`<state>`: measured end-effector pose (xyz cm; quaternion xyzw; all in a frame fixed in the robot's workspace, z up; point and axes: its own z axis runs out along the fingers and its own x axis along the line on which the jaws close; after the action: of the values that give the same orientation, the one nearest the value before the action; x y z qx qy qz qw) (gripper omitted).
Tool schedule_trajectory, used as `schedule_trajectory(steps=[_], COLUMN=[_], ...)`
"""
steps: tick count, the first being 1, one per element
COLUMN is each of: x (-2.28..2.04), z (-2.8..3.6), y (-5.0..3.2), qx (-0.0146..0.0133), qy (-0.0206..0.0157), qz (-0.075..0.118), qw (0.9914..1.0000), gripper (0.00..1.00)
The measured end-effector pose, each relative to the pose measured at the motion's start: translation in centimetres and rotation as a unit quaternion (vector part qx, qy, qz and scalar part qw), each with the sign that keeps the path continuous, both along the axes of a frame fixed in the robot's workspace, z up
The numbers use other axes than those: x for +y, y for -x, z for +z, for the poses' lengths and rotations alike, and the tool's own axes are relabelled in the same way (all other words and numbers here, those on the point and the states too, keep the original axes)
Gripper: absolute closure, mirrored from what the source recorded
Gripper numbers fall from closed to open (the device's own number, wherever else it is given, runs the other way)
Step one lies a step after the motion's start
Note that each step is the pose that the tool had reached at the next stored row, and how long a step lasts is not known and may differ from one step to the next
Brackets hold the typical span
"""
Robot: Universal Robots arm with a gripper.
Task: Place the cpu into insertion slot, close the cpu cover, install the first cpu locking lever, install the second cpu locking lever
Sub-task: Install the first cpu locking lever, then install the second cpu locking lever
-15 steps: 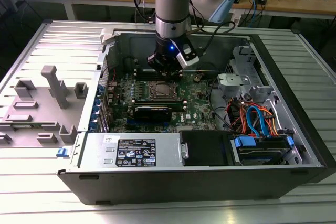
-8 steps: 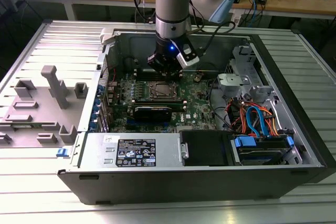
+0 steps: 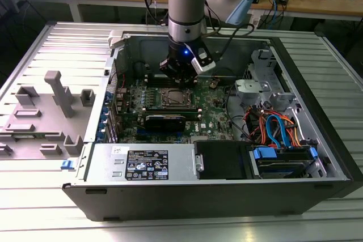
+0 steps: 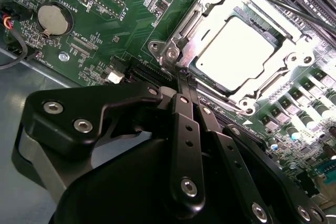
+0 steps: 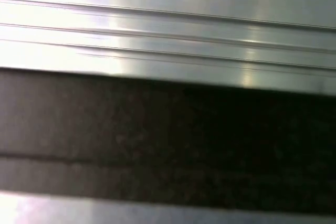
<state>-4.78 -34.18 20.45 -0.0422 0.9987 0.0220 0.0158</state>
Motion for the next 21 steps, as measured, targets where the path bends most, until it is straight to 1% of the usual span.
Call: schedule_trajectory(steps=[2,6,9,13,15,17,18,21], x=[0.01,-0.01,0.00,0.00,0.00,-0.14,-0.33,-0.42], z=[-0.13,-0.25,-0.25,0.22,0.33,0.35,0.34,0.34], y=[-0.05,-0.05,-0.07,-0.08,-0.08,-0.09,-0.08,-0.08], qx=[-0.0004,0.0000,-0.0001,-0.0001,-0.0001,-0.0001,-0.0001,-0.0001], qy=[-0.0002,0.0006,-0.0007,-0.0007,-0.0007,-0.0002,-0.0003,-0.0002], qz=[0.000,0.000,0.000,0.000,0.000,0.000,0.000,0.000], qw=[1.00000,1.00000,1.00000,1.00000,1.00000,1.00000,1.00000,1.00000], gripper=[0.89,0.89,0.89,0.89,0.89,0.89,0.89,0.89])
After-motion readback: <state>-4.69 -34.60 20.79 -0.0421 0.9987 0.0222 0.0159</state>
